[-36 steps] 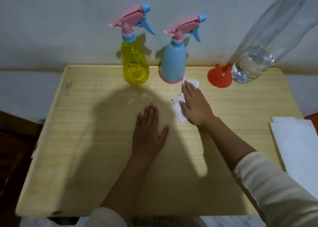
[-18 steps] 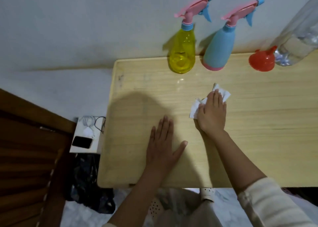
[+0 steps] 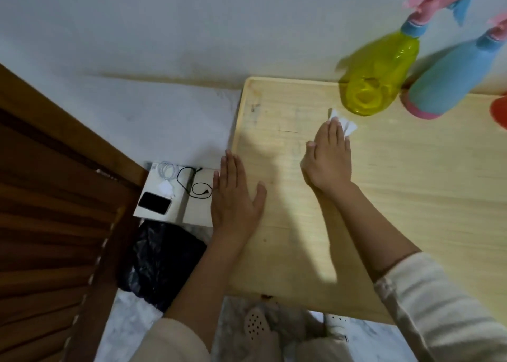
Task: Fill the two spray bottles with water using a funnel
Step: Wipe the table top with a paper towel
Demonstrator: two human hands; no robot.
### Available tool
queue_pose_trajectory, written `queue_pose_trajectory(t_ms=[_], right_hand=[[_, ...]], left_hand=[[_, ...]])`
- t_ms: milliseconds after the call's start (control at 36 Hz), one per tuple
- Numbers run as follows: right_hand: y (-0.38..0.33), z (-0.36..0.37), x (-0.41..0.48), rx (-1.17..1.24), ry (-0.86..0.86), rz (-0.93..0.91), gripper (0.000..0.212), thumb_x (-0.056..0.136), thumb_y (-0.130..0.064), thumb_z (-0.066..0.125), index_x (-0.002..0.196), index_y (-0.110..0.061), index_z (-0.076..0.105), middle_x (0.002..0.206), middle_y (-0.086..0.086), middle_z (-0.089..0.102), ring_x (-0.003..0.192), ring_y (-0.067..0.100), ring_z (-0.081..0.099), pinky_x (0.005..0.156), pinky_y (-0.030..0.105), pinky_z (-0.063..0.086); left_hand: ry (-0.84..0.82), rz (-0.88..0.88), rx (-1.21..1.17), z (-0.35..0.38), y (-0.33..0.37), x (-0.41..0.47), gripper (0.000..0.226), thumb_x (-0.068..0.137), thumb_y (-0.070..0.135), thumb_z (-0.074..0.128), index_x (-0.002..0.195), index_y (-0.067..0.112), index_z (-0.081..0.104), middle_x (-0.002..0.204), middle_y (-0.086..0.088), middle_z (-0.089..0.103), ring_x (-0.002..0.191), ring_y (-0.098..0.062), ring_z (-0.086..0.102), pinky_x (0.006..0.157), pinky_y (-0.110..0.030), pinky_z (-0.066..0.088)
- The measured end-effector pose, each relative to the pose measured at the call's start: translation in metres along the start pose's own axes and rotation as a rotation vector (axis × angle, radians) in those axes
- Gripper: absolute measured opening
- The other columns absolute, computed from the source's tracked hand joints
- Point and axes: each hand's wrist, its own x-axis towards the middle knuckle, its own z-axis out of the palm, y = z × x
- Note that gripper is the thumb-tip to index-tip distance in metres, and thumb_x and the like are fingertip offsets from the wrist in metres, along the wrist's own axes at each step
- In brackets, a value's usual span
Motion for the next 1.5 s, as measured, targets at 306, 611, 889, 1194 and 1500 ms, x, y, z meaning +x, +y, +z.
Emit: queue_pose_trajectory(t_ms=[306, 611, 889, 1194, 1500], right_hand=[[0.002, 0.011, 0.013, -0.070, 0.030, 0.035, 0.073, 0.098, -0.050, 0.018, 0.149, -0.001, 0.001, 0.159, 0.013, -0.004, 0.147, 0.022, -0.006, 0.117, 0.033, -0.008], [-0.033, 0.014, 0.073, -0.105, -0.090, -0.217, 0.069, 0.099, -0.049, 0.015, 0.149, -0.005, -0.001, 0.159, 0.013, -0.005, 0.147, 0.023, -0.007, 0.117, 0.036, -0.008], [-0.048, 0.017, 0.079, -0.157, -0.142, -0.550, 0.061, 0.101, -0.040, 0.023, 0.149, -0.004, 0.014, 0.158, 0.011, 0.011, 0.147, 0.025, 0.008, 0.117, 0.036, 0.007], [-0.042, 0.014, 0.051, -0.173, -0.250, -0.836, 0.074, 0.087, -0.048, 0.007, 0.146, -0.009, 0.029, 0.154, 0.008, 0.028, 0.142, 0.024, 0.027, 0.114, 0.037, 0.019], [-0.017, 0.006, 0.020, -0.205, -0.341, -0.986, 0.072, 0.088, -0.051, 0.005, 0.149, -0.015, 0.017, 0.158, 0.001, 0.018, 0.146, 0.016, 0.016, 0.115, 0.030, 0.007]], left_hand=[[0.013, 0.029, -0.045, 0.003, -0.002, 0.000, 0.076, 0.090, 0.050, 0.019, 0.150, 0.005, 0.007, 0.159, -0.008, 0.002, 0.144, -0.010, -0.005, 0.117, -0.025, -0.010], [0.024, -0.006, -0.063, 0.004, -0.001, 0.001, 0.076, 0.089, 0.052, 0.020, 0.151, 0.010, 0.006, 0.158, -0.002, -0.001, 0.144, -0.006, -0.006, 0.115, -0.020, -0.012], [0.046, -0.055, -0.069, 0.005, 0.000, -0.004, 0.074, 0.090, 0.052, 0.025, 0.149, 0.007, 0.023, 0.157, -0.009, 0.019, 0.146, -0.017, 0.013, 0.119, -0.037, 0.016], [0.070, -0.144, -0.071, 0.001, 0.010, -0.035, 0.073, 0.090, 0.054, 0.019, 0.150, 0.012, 0.019, 0.159, -0.003, 0.012, 0.146, -0.012, 0.007, 0.116, -0.025, 0.001], [0.102, -0.189, -0.034, 0.006, 0.028, -0.056, 0.073, 0.092, 0.051, 0.017, 0.150, 0.008, 0.014, 0.159, -0.006, 0.010, 0.145, -0.010, 0.002, 0.112, -0.013, -0.015]])
